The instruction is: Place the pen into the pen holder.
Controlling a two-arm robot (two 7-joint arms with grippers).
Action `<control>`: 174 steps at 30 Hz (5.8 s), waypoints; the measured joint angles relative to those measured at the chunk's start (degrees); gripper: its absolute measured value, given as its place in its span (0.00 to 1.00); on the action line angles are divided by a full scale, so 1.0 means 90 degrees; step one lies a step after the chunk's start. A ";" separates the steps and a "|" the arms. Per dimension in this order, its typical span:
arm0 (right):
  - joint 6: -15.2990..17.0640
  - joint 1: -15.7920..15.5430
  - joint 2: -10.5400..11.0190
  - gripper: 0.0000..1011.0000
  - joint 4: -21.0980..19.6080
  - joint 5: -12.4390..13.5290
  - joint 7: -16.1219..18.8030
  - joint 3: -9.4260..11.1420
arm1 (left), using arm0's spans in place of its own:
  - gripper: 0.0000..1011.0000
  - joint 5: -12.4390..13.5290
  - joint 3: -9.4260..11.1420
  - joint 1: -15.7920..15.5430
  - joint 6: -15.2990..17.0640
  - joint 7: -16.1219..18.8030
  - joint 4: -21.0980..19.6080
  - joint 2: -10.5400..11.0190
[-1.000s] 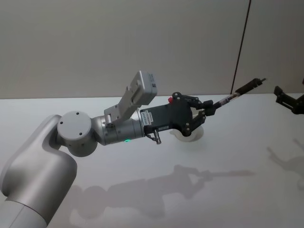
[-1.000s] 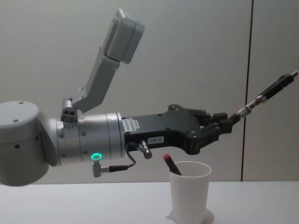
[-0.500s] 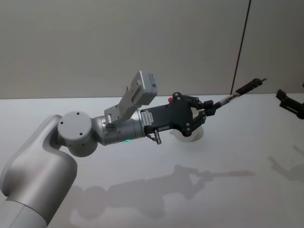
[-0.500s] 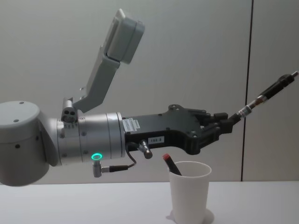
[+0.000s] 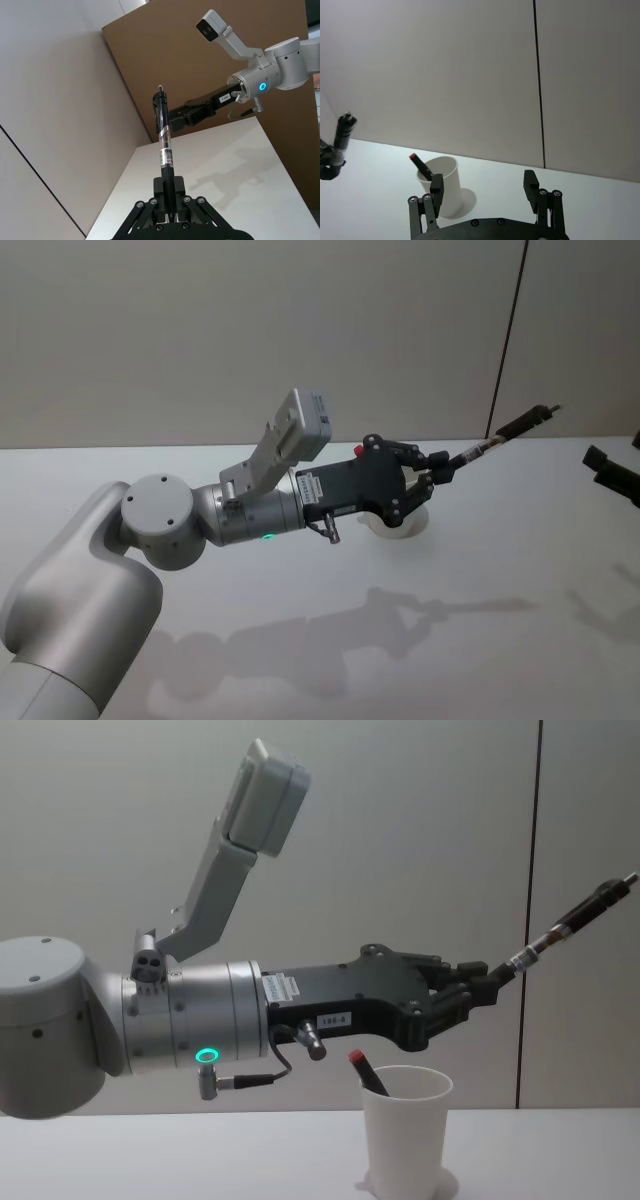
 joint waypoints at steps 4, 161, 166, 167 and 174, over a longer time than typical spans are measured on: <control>0.0291 -0.0137 0.0015 0.99 -0.0152 0.0265 0.0072 0.0042 | 0.13 0.0000 0.0000 0.0000 0.0000 0.0000 0.0000 0.0000; 0.1542 -0.0702 -0.0521 0.13 -0.2175 0.3974 -0.3151 -0.1155 | 0.13 0.0000 0.0000 0.0000 0.0001 0.0000 -0.0001 0.0000; 0.1462 -0.0680 -0.0520 0.13 -0.2150 0.4044 -0.3195 -0.1184 | 0.13 -0.0012 0.0000 0.0000 0.0000 0.0001 -0.0002 -0.0001; 0.1448 -0.0678 -0.0518 0.13 -0.2147 0.4050 -0.3202 -0.1188 | 0.13 -0.0014 0.0000 0.0000 0.0000 0.0001 -0.0002 -0.0001; 0.1366 -0.0658 -0.0501 0.13 -0.2127 0.4104 -0.3244 -0.1227 | 0.13 -0.0016 0.0000 0.0000 -0.0001 0.0002 -0.0003 -0.0002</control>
